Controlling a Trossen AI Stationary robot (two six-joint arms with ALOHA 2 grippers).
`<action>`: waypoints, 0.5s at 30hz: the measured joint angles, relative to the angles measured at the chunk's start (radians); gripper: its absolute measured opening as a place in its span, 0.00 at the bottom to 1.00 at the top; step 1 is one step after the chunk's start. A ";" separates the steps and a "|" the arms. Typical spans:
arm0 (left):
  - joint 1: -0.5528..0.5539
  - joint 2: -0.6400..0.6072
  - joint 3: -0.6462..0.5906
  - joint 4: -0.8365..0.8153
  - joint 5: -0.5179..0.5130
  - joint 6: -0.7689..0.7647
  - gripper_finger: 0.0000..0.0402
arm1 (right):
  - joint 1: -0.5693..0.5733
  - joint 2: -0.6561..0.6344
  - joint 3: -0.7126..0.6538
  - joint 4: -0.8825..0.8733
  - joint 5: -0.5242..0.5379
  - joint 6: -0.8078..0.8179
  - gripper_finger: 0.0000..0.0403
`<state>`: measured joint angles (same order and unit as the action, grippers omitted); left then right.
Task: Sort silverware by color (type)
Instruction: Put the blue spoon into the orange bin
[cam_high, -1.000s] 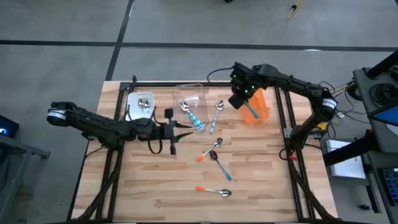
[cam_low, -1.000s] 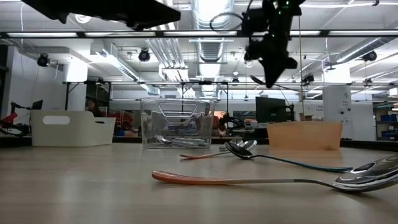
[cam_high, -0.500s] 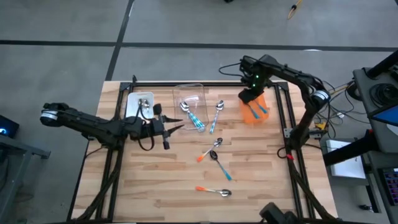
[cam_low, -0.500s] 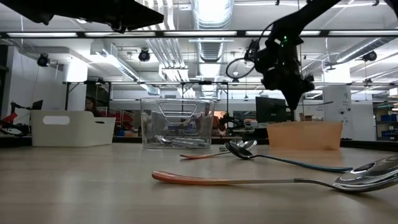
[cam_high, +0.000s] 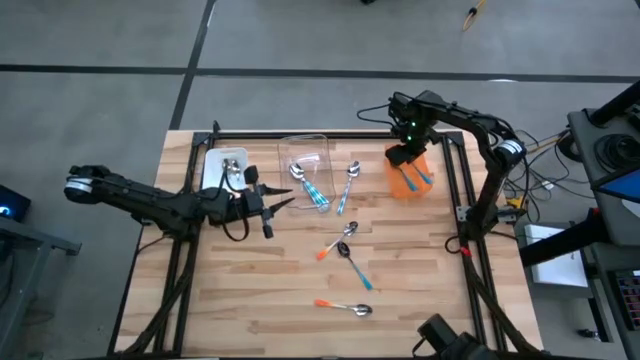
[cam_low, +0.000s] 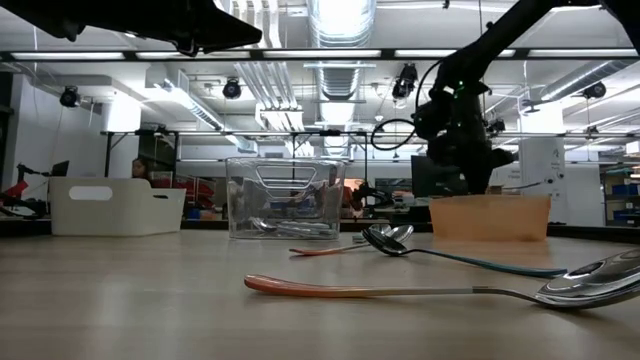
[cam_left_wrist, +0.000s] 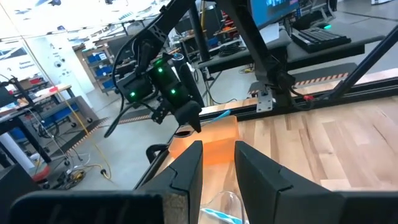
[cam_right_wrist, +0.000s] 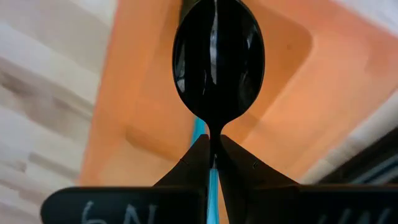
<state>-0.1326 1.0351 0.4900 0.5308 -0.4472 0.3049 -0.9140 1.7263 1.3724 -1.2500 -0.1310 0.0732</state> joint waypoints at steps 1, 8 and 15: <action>0.000 0.000 0.000 0.000 0.000 0.000 0.19 | 0.001 0.000 0.000 0.013 0.000 0.011 0.03; 0.000 0.000 0.000 -0.001 0.000 0.000 0.19 | 0.001 0.000 -0.007 0.039 0.000 0.048 0.03; 0.000 0.000 -0.001 -0.003 0.000 0.000 0.19 | 0.002 0.000 -0.063 0.087 0.000 0.059 0.03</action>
<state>-0.1326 1.0348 0.4889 0.5278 -0.4470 0.3050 -0.9124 1.7264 1.3094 -1.1634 -0.1310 0.1322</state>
